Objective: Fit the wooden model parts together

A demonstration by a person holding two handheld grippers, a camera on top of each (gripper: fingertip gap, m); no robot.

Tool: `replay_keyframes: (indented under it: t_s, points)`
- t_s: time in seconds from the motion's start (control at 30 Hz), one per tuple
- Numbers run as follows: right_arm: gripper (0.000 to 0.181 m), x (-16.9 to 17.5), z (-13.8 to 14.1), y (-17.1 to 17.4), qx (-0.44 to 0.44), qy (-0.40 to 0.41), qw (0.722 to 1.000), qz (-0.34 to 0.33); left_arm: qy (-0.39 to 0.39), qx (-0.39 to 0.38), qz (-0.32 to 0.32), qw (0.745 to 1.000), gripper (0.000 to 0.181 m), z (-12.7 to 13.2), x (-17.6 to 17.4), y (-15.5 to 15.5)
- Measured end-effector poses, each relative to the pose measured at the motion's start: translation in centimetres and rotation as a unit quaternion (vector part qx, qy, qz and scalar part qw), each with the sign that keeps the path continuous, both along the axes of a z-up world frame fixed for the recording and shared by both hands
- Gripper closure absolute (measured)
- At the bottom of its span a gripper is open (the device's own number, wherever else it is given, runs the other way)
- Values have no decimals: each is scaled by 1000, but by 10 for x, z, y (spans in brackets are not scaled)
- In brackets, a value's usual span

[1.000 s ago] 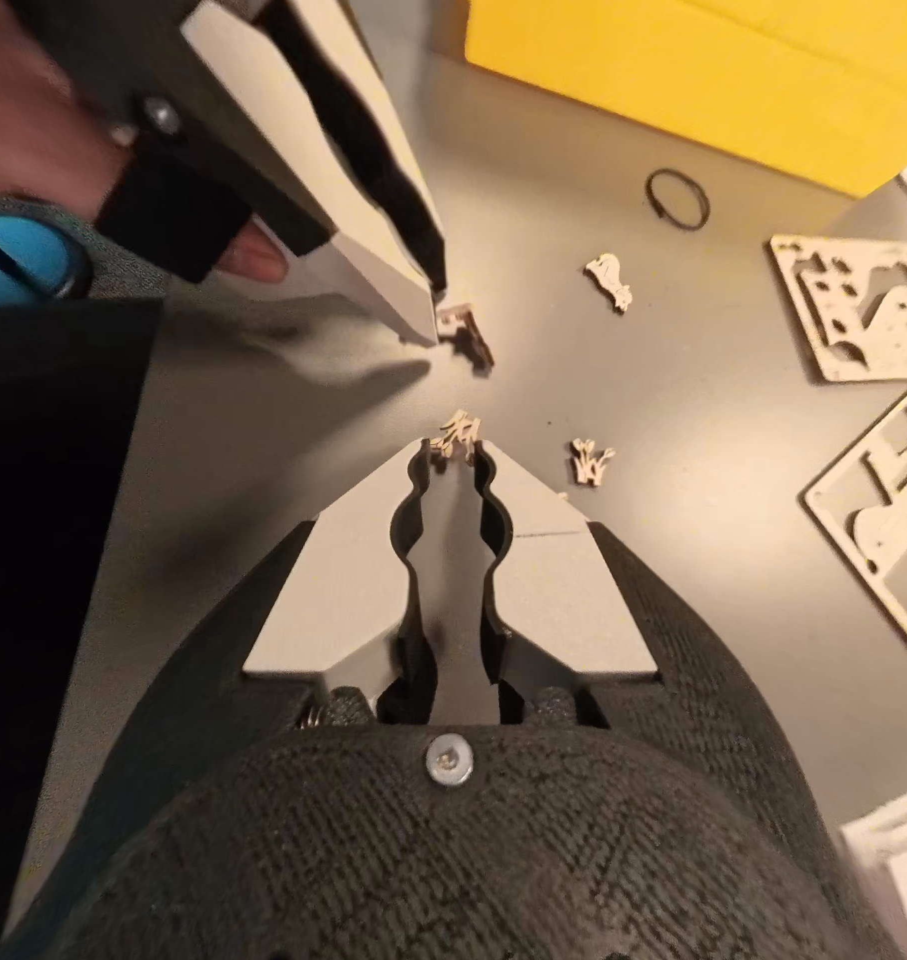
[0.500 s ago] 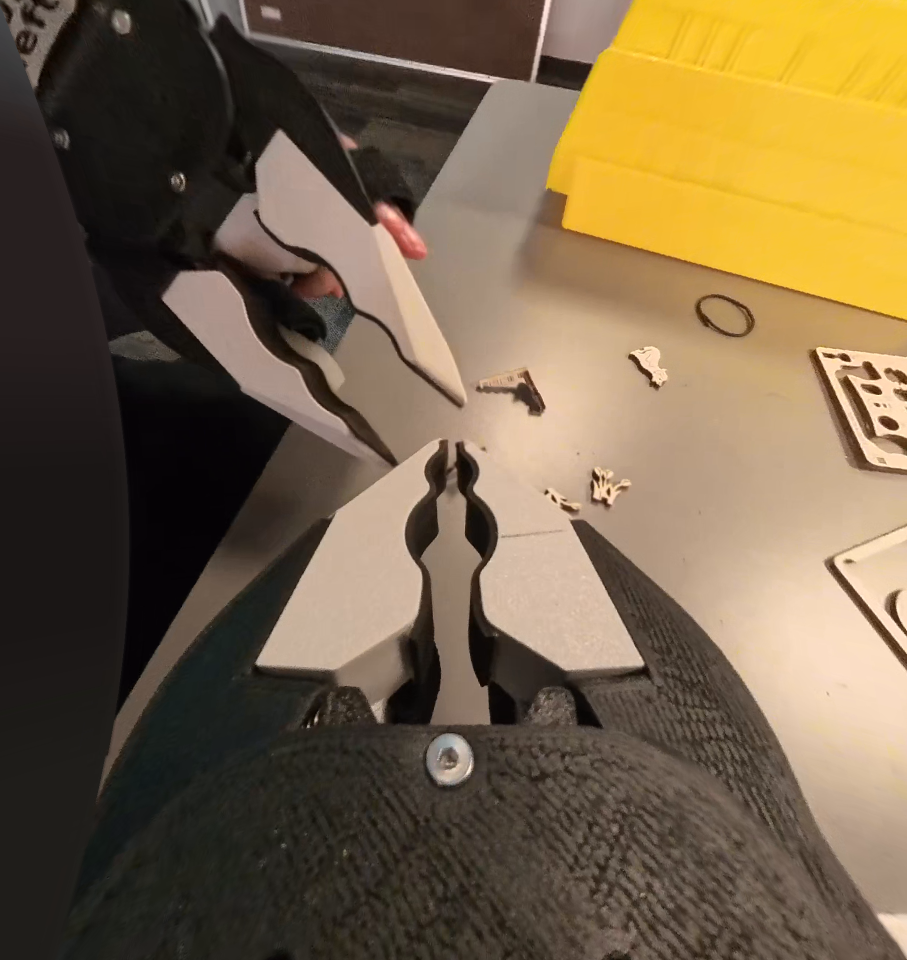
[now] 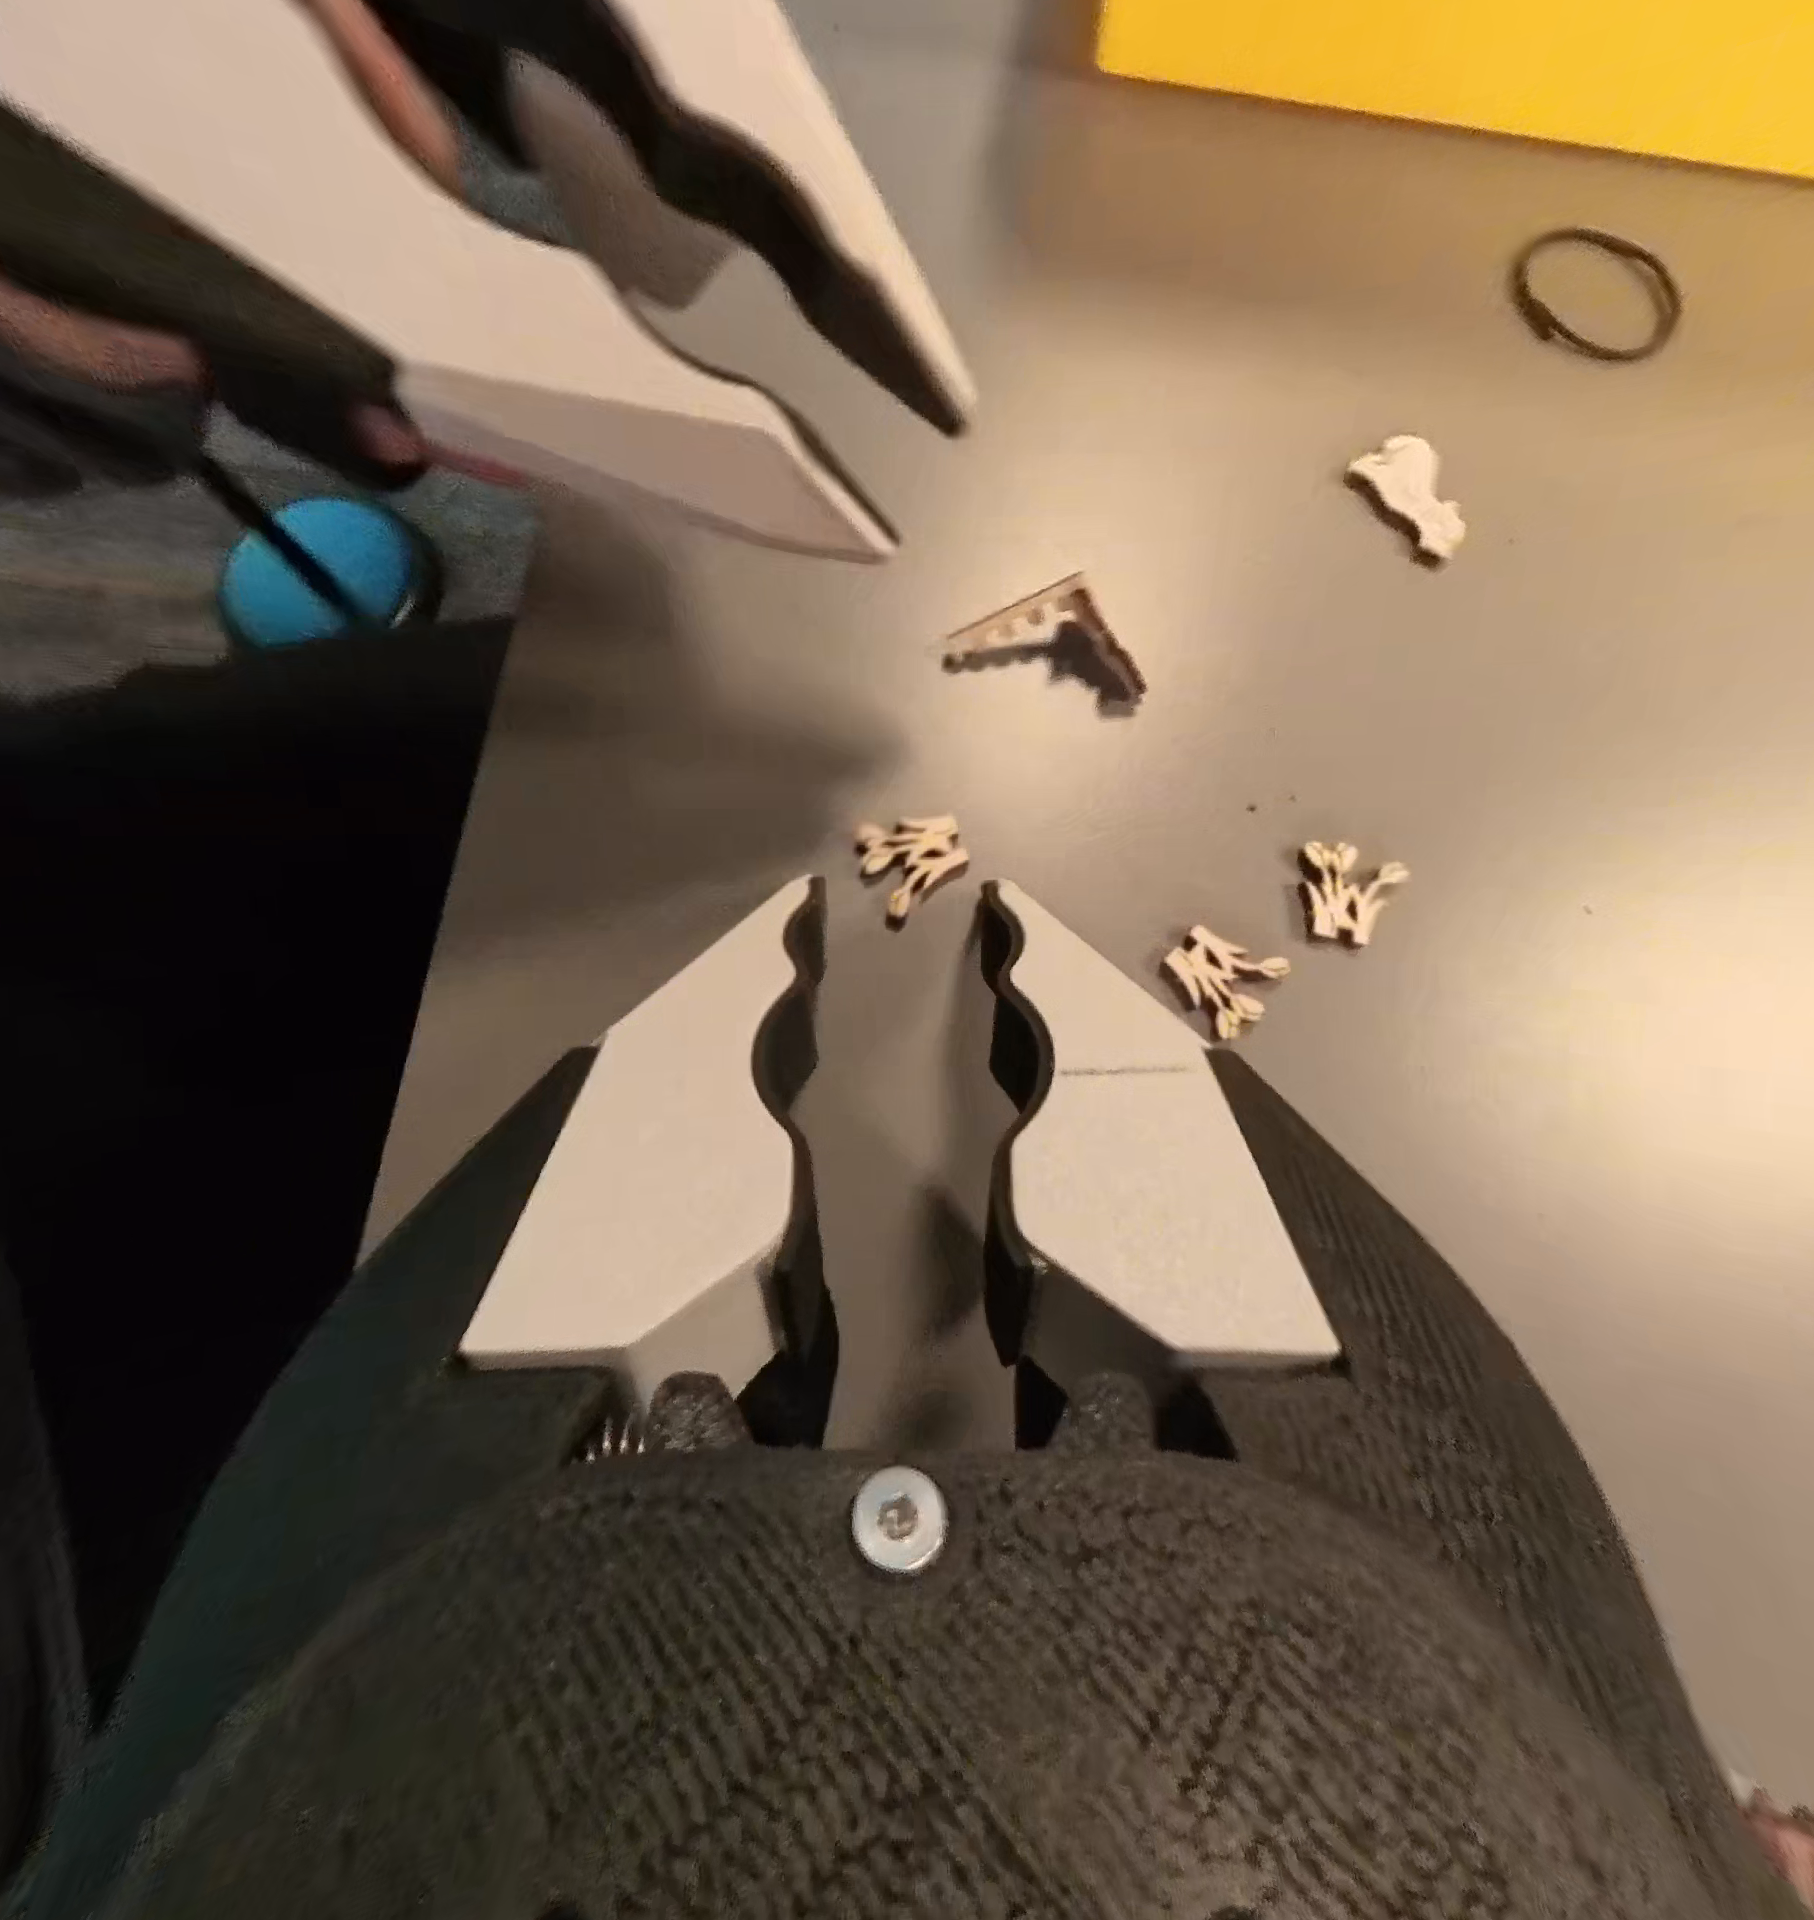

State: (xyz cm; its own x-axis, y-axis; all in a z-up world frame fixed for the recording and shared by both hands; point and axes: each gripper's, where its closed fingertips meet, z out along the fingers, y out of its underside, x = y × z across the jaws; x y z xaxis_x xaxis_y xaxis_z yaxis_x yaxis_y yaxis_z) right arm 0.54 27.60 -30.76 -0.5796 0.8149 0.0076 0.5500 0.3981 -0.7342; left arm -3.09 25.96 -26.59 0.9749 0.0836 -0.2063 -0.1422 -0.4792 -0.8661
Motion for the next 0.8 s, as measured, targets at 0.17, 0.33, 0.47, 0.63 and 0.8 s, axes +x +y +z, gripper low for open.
replay_keyframes:
  t_s: [0.17,0.33,0.47,0.63,0.8]
  points:
    - [161,-11,0,-1,-12,-10,998,-65,-62,28,-1,998,165,7,1,-7]
    - [163,-8,0,1,14,5,1000,-18,-99,11,-63,993,164,2,22,-7]
    - [163,-2,6,6,34,47,998,37,-173,11,-65,983,165,-3,31,2]
    - [163,5,27,9,91,162,979,85,-385,81,-74,916,164,12,41,21]
    - [163,12,41,4,106,218,964,109,-454,51,-65,887,160,0,47,29]
